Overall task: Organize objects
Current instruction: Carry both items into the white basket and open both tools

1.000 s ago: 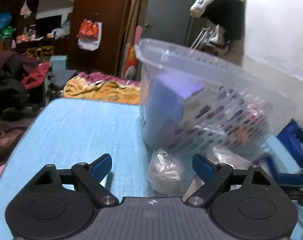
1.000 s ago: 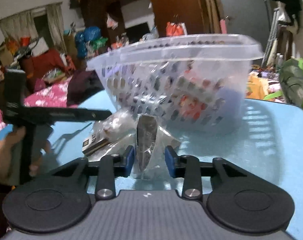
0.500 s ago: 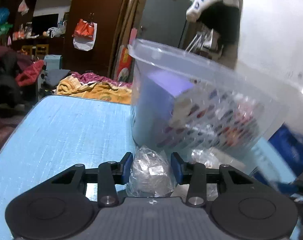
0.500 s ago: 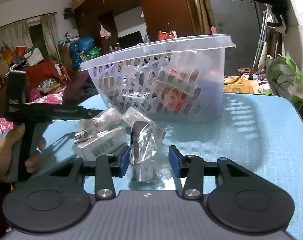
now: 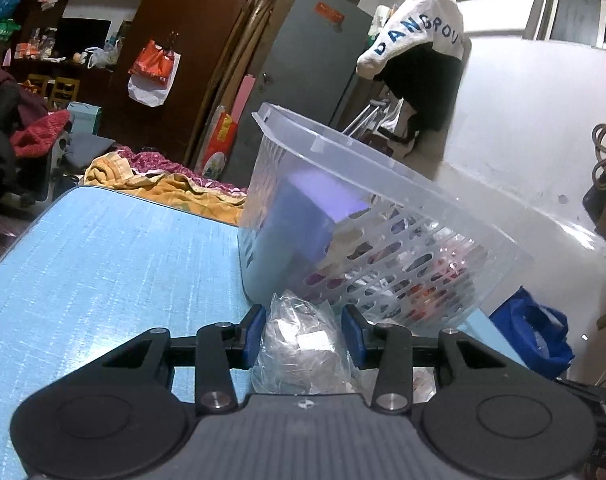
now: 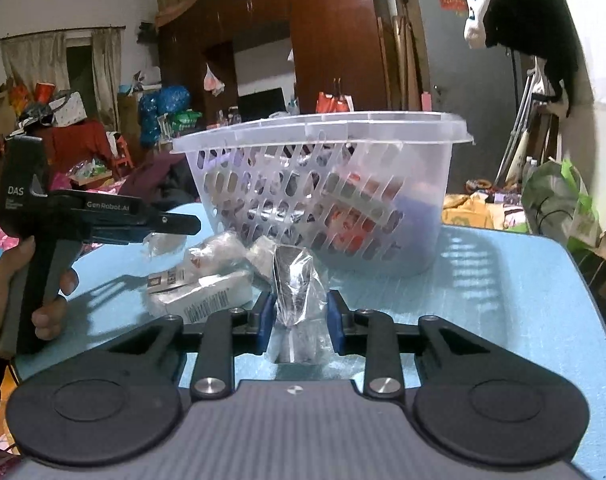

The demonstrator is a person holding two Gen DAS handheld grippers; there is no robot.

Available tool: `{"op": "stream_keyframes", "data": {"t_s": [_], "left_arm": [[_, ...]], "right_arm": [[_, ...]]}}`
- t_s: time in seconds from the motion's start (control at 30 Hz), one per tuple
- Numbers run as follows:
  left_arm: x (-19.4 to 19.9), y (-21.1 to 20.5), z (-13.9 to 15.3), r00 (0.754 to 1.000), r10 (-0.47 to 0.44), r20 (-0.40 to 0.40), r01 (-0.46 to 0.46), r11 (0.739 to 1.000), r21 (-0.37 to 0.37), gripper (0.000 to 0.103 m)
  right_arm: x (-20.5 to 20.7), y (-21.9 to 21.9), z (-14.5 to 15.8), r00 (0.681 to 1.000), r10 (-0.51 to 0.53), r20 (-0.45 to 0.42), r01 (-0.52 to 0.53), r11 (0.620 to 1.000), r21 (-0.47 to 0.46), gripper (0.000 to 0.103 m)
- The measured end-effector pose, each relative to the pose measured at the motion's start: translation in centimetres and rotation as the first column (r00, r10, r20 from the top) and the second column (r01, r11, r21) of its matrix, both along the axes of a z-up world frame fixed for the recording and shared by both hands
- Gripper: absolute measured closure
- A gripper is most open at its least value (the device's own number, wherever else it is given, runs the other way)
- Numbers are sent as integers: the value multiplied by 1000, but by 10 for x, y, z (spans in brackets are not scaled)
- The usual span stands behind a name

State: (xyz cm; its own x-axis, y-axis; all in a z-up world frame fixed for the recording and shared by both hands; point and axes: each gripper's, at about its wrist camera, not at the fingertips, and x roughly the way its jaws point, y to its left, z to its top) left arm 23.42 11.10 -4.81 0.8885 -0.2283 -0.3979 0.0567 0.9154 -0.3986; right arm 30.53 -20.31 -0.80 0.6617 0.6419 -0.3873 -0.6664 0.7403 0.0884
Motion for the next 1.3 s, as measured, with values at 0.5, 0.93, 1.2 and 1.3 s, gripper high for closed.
{"op": "stream_keyframes", "data": {"t_s": [0.5, 0.93, 1.2, 1.3], "left_arm": [[-7, 4, -1, 999, -32, 38, 34, 999, -30, 57], [-21, -19, 128, 939, -117, 324, 131, 991, -23, 57], [76, -40, 139, 991, -27, 130, 23, 999, 36, 39], [78, -40, 121, 996, -23, 90, 17, 997, 70, 15]], "right_arm": [[0, -8, 1, 1000, -7, 20, 5, 998, 66, 71], [-11, -1, 98, 967, -41, 250, 6, 990, 141, 71], [70, 59, 143, 969, -58, 239, 63, 998, -12, 46], [72, 65, 130, 967, -85, 240, 106, 991, -77, 20]]}}
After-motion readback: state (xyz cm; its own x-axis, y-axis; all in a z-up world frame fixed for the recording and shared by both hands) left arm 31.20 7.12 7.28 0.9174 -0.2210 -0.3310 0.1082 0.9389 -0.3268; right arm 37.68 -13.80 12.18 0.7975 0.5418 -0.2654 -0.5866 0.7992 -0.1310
